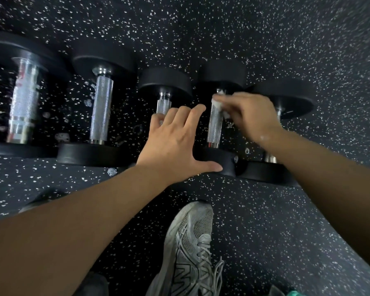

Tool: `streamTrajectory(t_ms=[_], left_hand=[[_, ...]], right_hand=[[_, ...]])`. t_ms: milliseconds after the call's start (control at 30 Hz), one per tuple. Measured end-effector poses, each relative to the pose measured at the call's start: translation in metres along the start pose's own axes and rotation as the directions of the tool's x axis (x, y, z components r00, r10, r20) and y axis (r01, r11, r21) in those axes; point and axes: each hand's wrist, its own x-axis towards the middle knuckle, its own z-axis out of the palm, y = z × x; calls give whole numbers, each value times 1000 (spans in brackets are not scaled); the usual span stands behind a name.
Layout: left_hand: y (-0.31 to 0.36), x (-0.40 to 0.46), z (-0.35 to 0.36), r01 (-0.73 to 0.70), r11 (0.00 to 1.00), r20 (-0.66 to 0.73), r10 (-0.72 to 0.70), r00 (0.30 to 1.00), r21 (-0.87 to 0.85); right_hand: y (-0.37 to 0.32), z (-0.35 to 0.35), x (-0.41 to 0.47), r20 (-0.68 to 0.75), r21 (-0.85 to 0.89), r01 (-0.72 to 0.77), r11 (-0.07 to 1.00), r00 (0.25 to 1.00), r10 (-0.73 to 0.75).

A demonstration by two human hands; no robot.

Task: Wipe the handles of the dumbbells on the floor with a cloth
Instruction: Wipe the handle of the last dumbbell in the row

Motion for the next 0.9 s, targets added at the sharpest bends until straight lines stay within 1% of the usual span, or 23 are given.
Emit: streamTrajectory(t_ms=[67,133,233,300,367,433,500,533,567,633,667,700,767,833,900], left_hand=[[-1,0,0,1,1000,1,-1,1000,6],[-3,0,-1,5,1000,11,-5,1000,10],[-1,1,-3,7,1000,34,-8,999,21],[0,1,-5,7,999,58,-9,998,34],[3,3,-6,17,999,89,-20,996,39],[5,4,-8,30,999,122,-34,992,30],[7,4,-14,46,999,156,-44,987,-10],[8,5,-21,55,998,169,-48,984,-39],[9,6,-30,63,996,180,-50,982,-66],[12,8,-55,62,994,197,-44,979,-89],[13,9,-68,58,995,205,-40,978,-83],[14,8,-82,57,996,212,-41,976,-68],[17,4,-106,61,998,248,-53,967,-25],[23,-2,-117,62,998,281,-69,957,32],[32,-8,-113,94,994,262,-104,959,51]], right_hand=[[1,2,10,-34,30,-28,999,999,29],[-2,3,8,-3,88,-26,996,1000,26],[-8,-5,-5,146,144,-68,987,988,46],[-13,-8,-16,257,151,-86,985,965,45],[-20,-12,-26,375,121,-41,992,927,-8],[-25,-16,-32,486,87,23,996,872,-62],[-27,-23,-33,546,52,65,997,833,-83],[-27,-26,-33,542,49,62,997,837,-79],[-26,-30,-31,504,62,36,997,861,-62],[-21,-34,-25,351,76,-41,996,936,12],[-19,-35,-19,281,55,-70,996,958,52],[-17,-35,-14,244,28,-92,995,966,82],[-16,-31,-6,239,18,-126,992,964,118],[-16,-26,-5,237,86,-163,983,962,138],[-16,-21,-8,218,137,-155,978,968,123]])
